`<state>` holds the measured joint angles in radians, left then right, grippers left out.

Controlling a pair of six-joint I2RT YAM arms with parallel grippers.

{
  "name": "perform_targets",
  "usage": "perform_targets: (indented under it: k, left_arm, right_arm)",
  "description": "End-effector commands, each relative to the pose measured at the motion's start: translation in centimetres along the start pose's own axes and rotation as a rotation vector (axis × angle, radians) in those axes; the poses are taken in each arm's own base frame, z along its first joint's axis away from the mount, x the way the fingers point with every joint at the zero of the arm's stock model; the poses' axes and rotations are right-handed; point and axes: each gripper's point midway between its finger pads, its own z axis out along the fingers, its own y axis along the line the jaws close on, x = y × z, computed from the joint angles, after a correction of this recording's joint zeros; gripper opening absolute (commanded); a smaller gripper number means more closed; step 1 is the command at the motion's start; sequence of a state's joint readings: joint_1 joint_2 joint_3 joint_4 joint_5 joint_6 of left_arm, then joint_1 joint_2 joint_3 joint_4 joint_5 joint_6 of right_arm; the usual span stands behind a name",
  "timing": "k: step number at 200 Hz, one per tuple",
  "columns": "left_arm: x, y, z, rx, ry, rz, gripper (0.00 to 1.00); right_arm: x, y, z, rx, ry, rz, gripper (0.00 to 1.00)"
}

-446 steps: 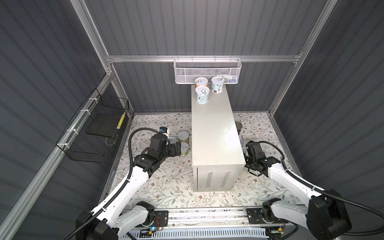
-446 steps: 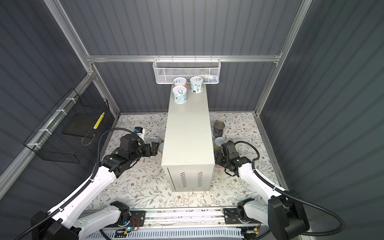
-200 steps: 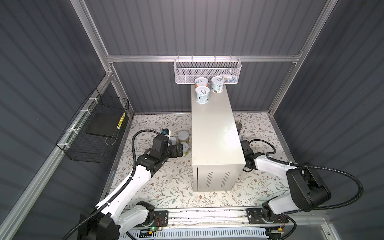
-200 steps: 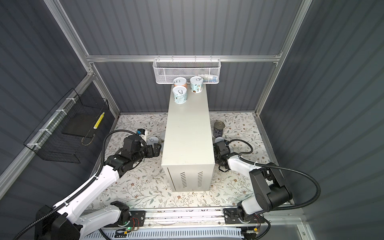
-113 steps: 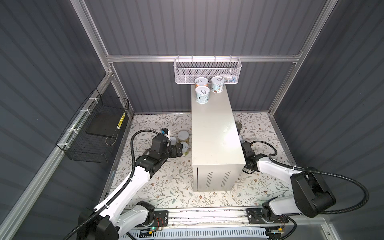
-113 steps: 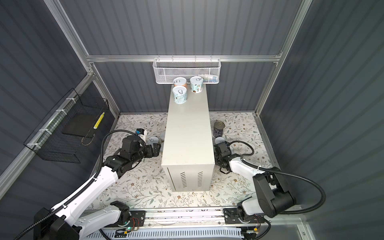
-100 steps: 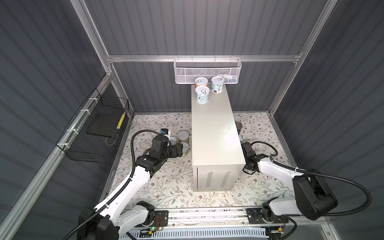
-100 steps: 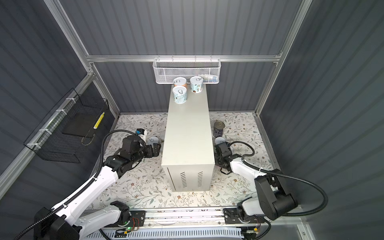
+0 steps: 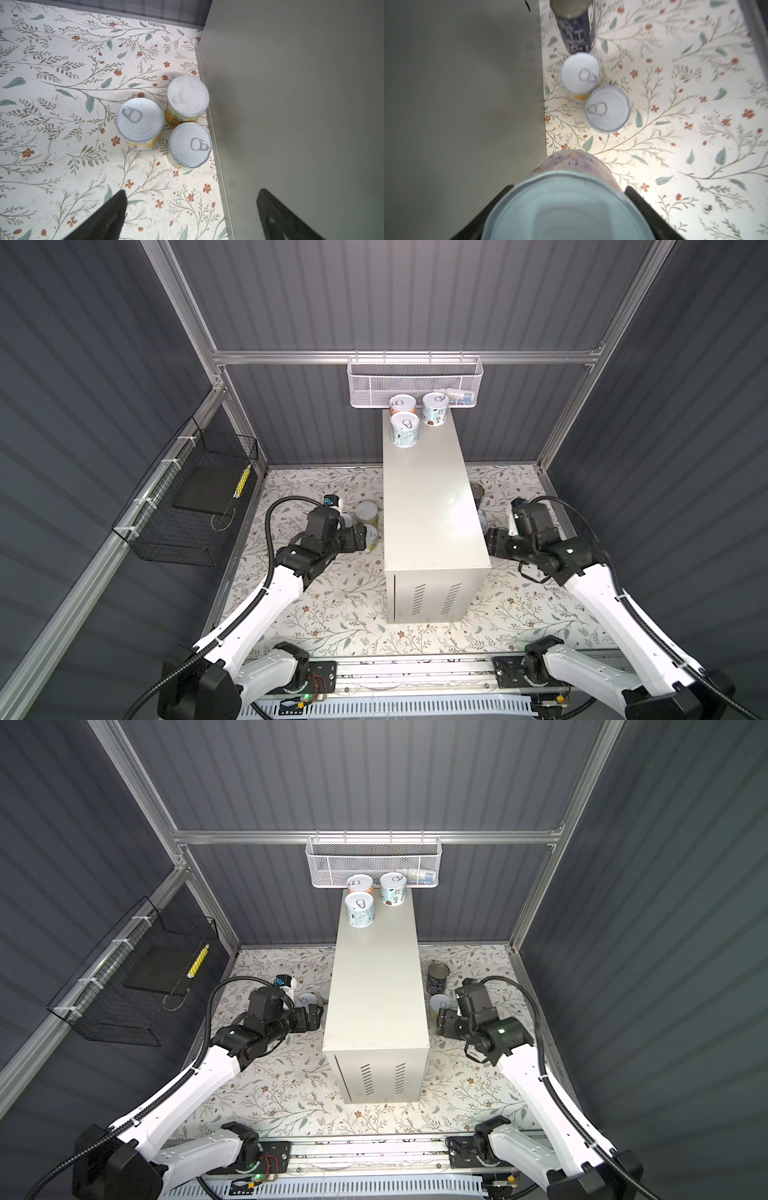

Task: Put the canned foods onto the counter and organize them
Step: 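Lift the pink can with the right gripper up onto the cabinet top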

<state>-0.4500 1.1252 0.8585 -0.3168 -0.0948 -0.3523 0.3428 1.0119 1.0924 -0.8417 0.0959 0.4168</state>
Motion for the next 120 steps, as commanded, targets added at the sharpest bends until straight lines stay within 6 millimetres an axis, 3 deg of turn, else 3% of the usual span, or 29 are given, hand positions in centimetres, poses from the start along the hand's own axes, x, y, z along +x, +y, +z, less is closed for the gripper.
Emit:
perform_targets:
  k: [1, 38, 88, 120]
  left_arm:
    - [-1.2, -0.5, -0.3, 0.018, -0.018, 0.003, 0.98]
    - [-1.2, -0.3, -0.4, 0.017, -0.042, -0.004, 0.97]
    - [-1.7, -0.8, -1.0, 0.032, -0.035, 0.017, 0.97]
    - [-1.6, -1.4, -0.8, 0.053, 0.004, 0.026, 0.97]
  right_arm:
    - [-2.1, 0.1, -4.6, -0.001, -0.026, -0.104, 0.0]
    - [-6.1, 4.4, -10.3, -0.184, -0.06, -0.226, 0.0]
    - [-10.1, 8.1, -13.9, -0.298, -0.134, -0.278, 0.0]
    - [-11.2, 11.2, -14.3, -0.317, -0.129, -0.36, 0.0]
